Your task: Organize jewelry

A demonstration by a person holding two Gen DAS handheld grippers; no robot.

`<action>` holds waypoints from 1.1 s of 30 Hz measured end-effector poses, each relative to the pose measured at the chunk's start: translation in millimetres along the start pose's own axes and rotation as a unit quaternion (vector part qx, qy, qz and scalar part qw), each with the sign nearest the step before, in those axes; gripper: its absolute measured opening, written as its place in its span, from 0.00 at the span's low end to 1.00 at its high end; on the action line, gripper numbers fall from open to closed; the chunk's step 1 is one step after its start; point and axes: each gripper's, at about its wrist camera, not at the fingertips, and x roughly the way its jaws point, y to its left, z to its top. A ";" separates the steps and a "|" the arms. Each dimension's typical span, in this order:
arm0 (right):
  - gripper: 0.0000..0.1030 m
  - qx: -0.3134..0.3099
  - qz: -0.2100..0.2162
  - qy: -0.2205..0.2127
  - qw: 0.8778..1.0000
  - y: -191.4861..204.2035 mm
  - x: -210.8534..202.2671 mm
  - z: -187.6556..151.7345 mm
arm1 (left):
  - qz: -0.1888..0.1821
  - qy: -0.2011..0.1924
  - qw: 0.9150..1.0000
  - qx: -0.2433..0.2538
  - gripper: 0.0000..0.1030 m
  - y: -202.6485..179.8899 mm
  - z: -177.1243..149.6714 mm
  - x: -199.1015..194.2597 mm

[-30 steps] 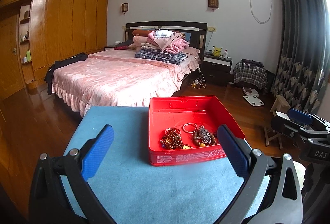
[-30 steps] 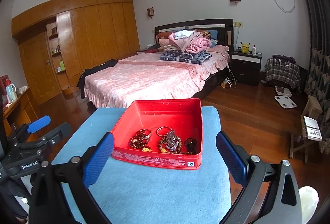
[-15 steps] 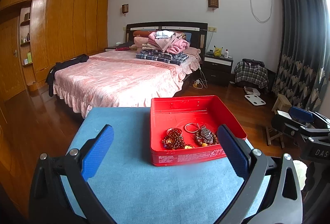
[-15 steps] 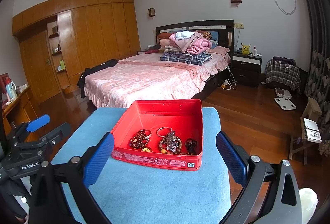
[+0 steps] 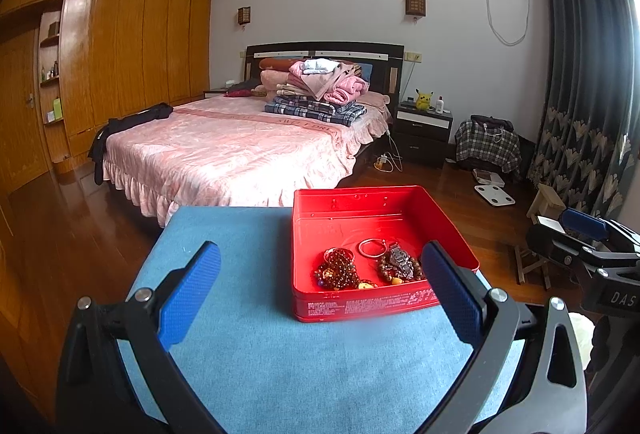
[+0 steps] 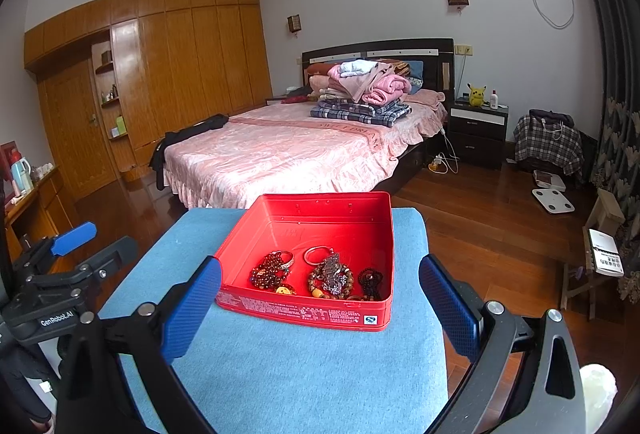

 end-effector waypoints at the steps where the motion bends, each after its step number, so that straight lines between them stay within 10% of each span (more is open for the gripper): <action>1: 0.94 0.000 0.000 0.000 1.000 0.1 -0.1 0.0 | 0.000 0.000 1.000 0.000 0.95 0.0 0.1 0.1; 33: 0.94 -0.001 -0.002 0.005 1.000 2.6 4.2 -4.5 | 0.004 -0.001 1.000 0.006 0.95 -1.7 -2.3 3.6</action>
